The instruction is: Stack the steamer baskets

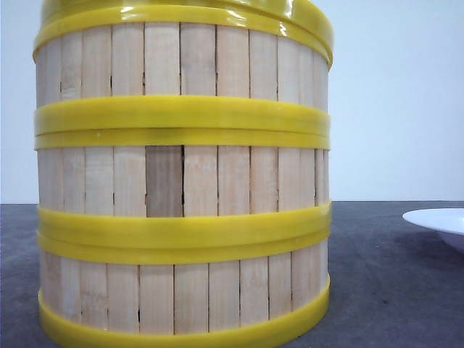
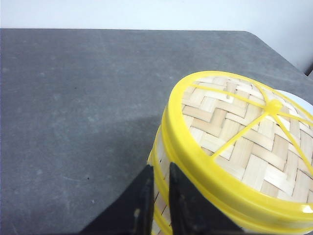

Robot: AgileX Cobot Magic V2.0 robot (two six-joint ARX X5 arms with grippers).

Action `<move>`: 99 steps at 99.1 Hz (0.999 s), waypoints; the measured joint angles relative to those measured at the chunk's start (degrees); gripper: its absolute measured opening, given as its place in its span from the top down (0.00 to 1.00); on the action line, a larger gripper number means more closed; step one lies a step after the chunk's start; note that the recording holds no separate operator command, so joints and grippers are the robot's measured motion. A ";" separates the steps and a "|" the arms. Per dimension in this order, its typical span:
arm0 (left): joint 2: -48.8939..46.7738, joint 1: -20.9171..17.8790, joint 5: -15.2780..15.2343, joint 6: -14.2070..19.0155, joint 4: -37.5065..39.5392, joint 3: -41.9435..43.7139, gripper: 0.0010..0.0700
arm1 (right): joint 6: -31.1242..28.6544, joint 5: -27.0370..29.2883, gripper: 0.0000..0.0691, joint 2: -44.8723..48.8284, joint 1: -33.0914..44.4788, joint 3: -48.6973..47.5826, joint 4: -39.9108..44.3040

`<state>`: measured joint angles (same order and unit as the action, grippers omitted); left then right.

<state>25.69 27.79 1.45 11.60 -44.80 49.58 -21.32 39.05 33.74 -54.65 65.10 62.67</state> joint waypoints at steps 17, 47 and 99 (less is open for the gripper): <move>0.00 0.00 0.00 0.00 0.02 0.00 0.97 | 0.00 0.07 0.99 0.00 0.00 0.00 0.02; 0.00 0.00 0.00 0.00 0.02 0.00 0.97 | 0.02 0.13 0.99 0.00 0.00 0.00 0.02; -1.62 -4.61 -0.02 -4.26 2.23 -0.96 0.97 | 0.02 0.13 0.99 0.00 0.00 0.00 0.02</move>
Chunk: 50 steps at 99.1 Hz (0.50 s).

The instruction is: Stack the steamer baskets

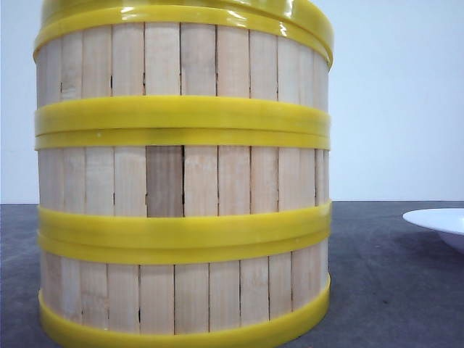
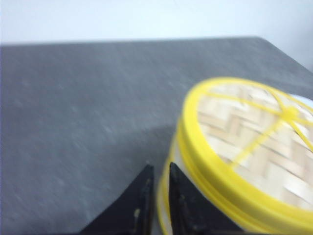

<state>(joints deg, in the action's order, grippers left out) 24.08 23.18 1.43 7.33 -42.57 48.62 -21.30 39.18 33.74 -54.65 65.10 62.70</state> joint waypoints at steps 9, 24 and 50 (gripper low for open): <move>-1.77 -3.67 -0.02 -1.38 4.02 -3.26 0.97 | 0.00 0.02 0.99 0.00 0.00 0.00 0.00; -6.14 -10.16 -0.02 -3.41 11.58 -12.66 0.97 | -0.02 0.00 0.99 0.00 0.00 0.00 0.00; -15.21 -17.49 -5.01 -4.79 24.04 -31.19 0.97 | 0.00 0.00 0.99 0.00 0.00 0.00 0.00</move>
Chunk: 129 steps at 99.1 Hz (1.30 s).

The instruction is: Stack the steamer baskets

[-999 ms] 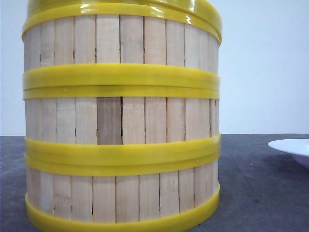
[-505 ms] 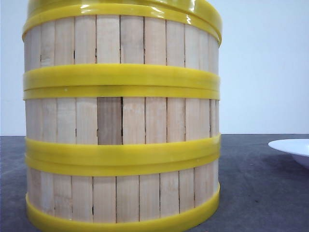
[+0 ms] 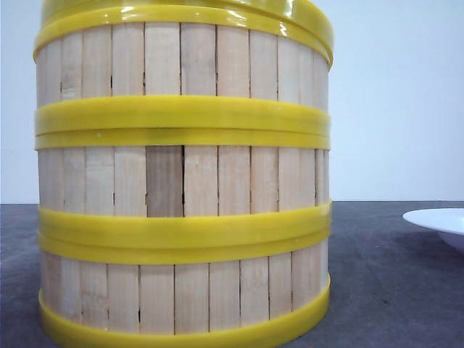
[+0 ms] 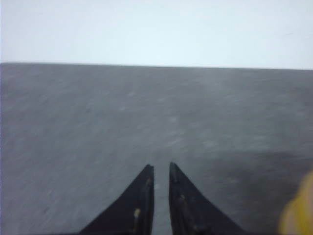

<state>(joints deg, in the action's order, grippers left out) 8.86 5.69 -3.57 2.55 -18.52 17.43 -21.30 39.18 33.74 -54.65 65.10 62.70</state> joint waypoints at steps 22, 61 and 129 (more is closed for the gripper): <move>-4.70 -0.81 -2.36 0.00 2.49 -9.11 0.97 | -0.02 0.02 0.99 0.00 0.00 0.00 0.00; -8.66 -1.33 -2.49 0.02 4.28 -14.14 0.97 | -0.02 0.04 0.99 0.00 -0.04 0.00 0.00; -8.66 -1.33 -2.49 0.02 4.28 -14.12 0.97 | -0.02 0.04 0.99 0.00 -0.04 0.00 -0.02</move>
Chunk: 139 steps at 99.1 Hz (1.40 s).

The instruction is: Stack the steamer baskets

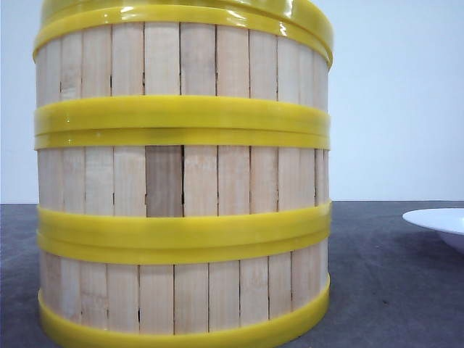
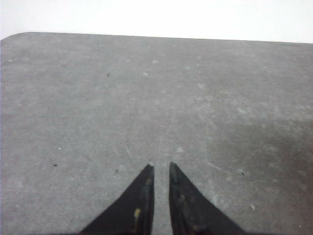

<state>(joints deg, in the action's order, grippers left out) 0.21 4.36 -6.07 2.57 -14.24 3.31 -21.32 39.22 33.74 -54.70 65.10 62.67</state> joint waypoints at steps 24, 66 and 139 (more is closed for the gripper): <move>0.00 0.00 0.00 0.00 0.00 -0.02 0.97 | 0.04 0.02 0.99 0.00 0.00 0.00 0.00; 0.00 0.00 0.00 0.00 0.00 0.00 0.97 | 15.08 -8.28 0.99 0.00 21.18 -0.33 -18.12; 0.00 0.00 0.00 0.00 0.00 -0.02 0.97 | 24.00 -35.19 0.99 -17.66 54.12 -38.91 -49.96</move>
<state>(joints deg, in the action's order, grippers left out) 0.21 4.36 -6.07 2.57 -14.24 3.29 2.68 4.03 16.08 -0.58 26.20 12.71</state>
